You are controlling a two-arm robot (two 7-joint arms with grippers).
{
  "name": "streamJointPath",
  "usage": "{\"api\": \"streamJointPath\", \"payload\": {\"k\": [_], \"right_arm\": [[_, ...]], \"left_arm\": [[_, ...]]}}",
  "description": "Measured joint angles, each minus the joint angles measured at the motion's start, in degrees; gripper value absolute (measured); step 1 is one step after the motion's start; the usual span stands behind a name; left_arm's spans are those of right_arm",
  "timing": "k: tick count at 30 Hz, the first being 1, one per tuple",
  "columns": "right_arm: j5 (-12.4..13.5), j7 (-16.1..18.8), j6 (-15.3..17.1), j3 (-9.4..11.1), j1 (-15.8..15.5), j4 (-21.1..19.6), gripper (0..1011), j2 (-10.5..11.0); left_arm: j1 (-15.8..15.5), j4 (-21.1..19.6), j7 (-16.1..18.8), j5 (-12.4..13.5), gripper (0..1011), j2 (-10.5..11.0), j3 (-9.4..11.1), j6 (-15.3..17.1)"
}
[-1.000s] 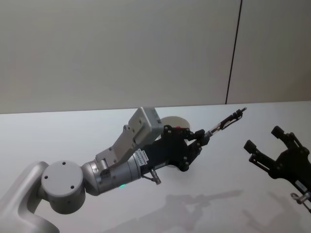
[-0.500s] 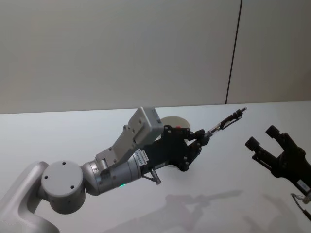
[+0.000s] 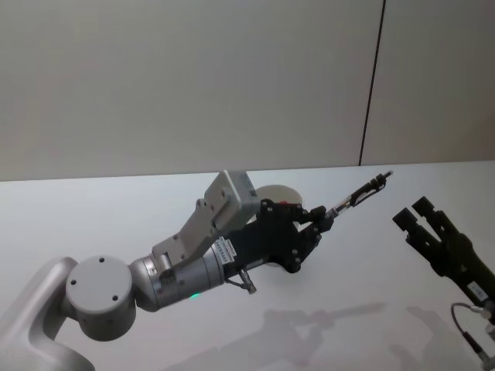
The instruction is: Place the pen into the pen holder.
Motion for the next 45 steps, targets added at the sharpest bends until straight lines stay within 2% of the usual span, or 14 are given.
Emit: {"api": "streamJointPath", "payload": {"k": [1,2,9,17,31,45], "right_arm": [[1.3,0.9,0.2,-0.2,0.5,1.0,1002,-0.4],[1.3,0.9,0.2,-0.2,0.5,1.0,1002,-0.4],[5.8,4.7,0.9,-1.4,3.3,6.2,1002,-2.4],[8.3,7.4,1.4,-2.9,6.3,11.0,1002,-4.5],[9.4,9.8,2.3,-4.9,9.9,15.8,1002,-6.8],[10.1,10.8,2.1,-6.0,11.8,18.4,1002,-8.0]], "left_arm": [[0.0,0.0,0.0,0.0,139,0.0,0.0,0.0],[0.0,0.0,0.0,0.0,139,0.0,0.0,0.0],[0.0,0.0,0.0,0.0,139,0.0,0.0,0.0],[0.0,0.0,0.0,0.0,139,0.0,0.0,0.0],[0.0,0.0,0.0,0.0,139,0.0,0.0,0.0],[0.0,0.0,0.0,0.0,139,0.0,0.0,0.0]]}}
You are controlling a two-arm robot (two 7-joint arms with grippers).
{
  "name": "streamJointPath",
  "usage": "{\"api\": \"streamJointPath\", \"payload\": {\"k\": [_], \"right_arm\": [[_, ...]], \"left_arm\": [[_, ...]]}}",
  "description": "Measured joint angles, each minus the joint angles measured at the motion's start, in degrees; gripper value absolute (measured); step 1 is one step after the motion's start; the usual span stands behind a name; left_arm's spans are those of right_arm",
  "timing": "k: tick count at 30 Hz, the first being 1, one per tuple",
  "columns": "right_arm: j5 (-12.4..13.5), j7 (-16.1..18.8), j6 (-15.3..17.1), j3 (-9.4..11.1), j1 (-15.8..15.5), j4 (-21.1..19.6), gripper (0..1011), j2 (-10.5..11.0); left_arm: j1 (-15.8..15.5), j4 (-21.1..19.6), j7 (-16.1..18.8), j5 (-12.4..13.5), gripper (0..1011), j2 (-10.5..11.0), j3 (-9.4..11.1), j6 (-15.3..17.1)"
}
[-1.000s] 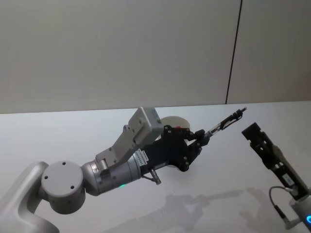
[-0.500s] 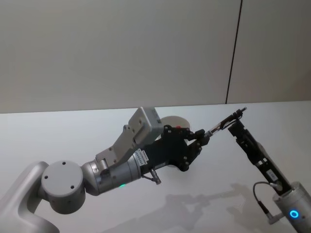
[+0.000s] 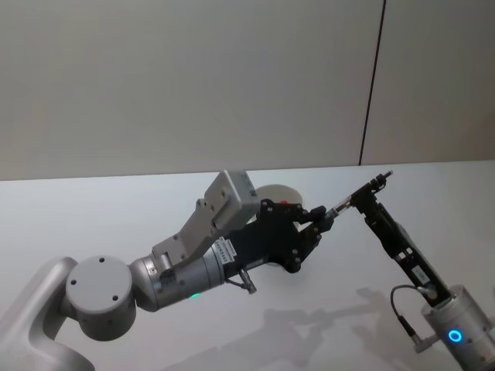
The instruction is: Place the pen into the pen holder.
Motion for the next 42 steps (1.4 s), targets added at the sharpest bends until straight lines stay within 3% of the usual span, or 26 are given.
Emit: {"api": "streamJointPath", "payload": {"k": [11,16,20,21,27,34,42], "right_arm": [[0.5,0.6,-0.6,-0.2,0.7,1.0,1002,-0.3],[0.7,0.9,-0.9,-0.3,1.0,1.3,921,-0.3],[0.9,1.0,-1.2,-0.3,1.2,1.7,837,-0.4],[0.9,1.1,-1.3,-0.3,1.2,1.7,768,-0.4],[1.1,1.4,-1.6,-0.4,1.5,2.2,611,-0.5],[1.4,1.9,-2.3,-0.4,1.9,2.6,340,-0.6],[2.2,2.7,-3.5,-0.5,2.2,3.0,143,-0.9]], "left_arm": [[0.0,0.0,0.0,0.0,139,0.0,0.0,0.0],[0.0,0.0,0.0,0.0,139,0.0,0.0,0.0],[0.0,0.0,0.0,0.0,139,0.0,0.0,0.0],[0.0,0.0,0.0,0.0,139,0.0,0.0,0.0],[0.0,0.0,0.0,0.0,139,0.0,0.0,0.0],[0.0,0.0,0.0,0.0,139,0.0,0.0,0.0],[0.0,0.0,0.0,0.0,139,0.0,0.0,0.0]]}}
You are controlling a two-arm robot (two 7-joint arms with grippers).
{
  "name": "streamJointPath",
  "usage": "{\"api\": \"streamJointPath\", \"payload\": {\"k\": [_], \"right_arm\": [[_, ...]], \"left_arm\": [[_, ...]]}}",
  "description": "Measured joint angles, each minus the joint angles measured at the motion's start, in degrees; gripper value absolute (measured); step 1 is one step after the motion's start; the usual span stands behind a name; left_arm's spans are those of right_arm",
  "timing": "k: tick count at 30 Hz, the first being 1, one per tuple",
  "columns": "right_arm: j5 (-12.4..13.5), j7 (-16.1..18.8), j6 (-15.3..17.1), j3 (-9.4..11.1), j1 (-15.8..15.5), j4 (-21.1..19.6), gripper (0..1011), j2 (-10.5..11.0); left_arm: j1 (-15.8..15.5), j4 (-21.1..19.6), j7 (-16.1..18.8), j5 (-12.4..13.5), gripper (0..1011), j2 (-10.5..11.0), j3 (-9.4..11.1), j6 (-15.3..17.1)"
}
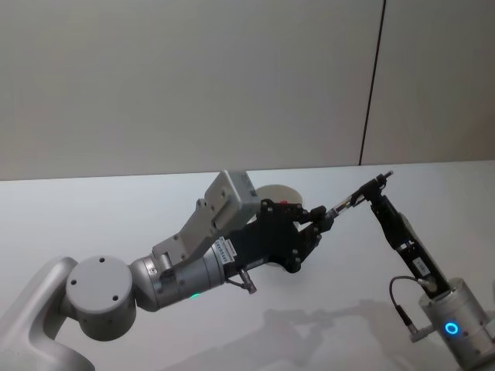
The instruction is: Place the pen into the pen holder.
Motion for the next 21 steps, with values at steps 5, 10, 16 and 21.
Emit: {"api": "streamJointPath", "payload": {"k": [5,10,16,21], "right_arm": [[0.3,0.3,-0.6,-0.1,0.2,0.3,132,-0.1],[0.5,0.4,-1.0,-0.1,0.4,0.6,132,-0.3],[0.6,0.4,-1.4,-0.2,0.7,0.8,132,-0.3],[0.8,0.2,-1.7,-0.1,0.9,1.0,132,-0.3]], "left_arm": [[0.0,0.0,0.0,-0.1,139,0.0,0.0,0.0],[0.0,0.0,0.1,-0.1,139,0.0,0.0,0.0],[0.0,0.0,0.1,-0.1,139,0.0,0.0,-0.1],[0.0,0.0,0.0,0.1,208,0.1,0.0,0.1]]}}
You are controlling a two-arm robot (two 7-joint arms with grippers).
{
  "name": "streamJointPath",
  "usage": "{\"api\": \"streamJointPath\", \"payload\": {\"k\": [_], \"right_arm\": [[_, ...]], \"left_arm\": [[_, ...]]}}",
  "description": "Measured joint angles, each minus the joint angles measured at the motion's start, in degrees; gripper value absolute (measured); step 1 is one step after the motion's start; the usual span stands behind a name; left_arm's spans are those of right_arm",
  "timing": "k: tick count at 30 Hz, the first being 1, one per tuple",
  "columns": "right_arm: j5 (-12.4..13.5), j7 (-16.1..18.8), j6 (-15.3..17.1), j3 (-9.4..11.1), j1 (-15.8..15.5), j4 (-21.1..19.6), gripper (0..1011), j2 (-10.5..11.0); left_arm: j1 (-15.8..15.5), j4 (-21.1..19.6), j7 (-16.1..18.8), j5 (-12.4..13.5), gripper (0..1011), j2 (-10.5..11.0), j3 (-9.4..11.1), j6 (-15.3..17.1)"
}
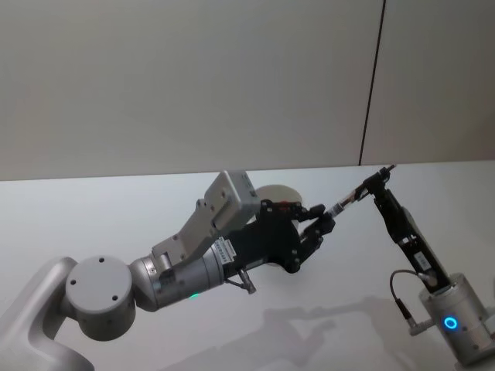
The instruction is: Place the pen into the pen holder.
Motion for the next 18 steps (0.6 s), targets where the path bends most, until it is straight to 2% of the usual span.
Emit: {"api": "streamJointPath", "payload": {"k": [1,4,5,10,13,14,15,17,18], "right_arm": [[0.0,-0.1,0.0,0.0,0.0,0.0,132,0.0],[0.0,-0.2,0.0,-0.1,0.1,0.1,132,0.0],[0.0,-0.2,-0.1,-0.1,0.1,0.1,132,0.0],[-0.3,-0.5,-0.2,-0.1,0.1,0.1,132,0.0],[-0.9,-0.8,-0.6,-0.1,0.1,-0.2,132,0.1],[-1.1,-0.9,-0.7,-0.1,0.1,-0.3,132,0.1],[-1.3,-1.0,-0.8,-0.1,0.1,-0.4,132,0.1],[-2.1,-1.3,-1.3,-0.1,0.0,-0.7,132,0.2],[-2.1,-1.3,-1.3,-0.1,0.0,-0.7,132,0.2]], "left_arm": [[0.0,0.0,0.0,0.0,260,0.0,0.0,0.0],[0.0,0.0,0.0,0.0,308,0.0,0.0,0.0],[0.0,0.0,0.0,0.0,375,0.0,0.0,0.0],[0.0,0.0,0.0,0.0,507,0.0,0.0,0.0],[0.0,0.0,0.0,0.0,592,0.0,0.0,0.0],[0.0,0.0,0.0,0.0,650,0.0,0.0,0.0],[0.0,0.0,0.0,0.0,650,0.0,0.0,0.0],[0.0,0.0,0.0,0.0,754,0.0,0.0,0.0],[0.0,0.0,0.0,0.0,754,0.0,0.0,0.0]]}}
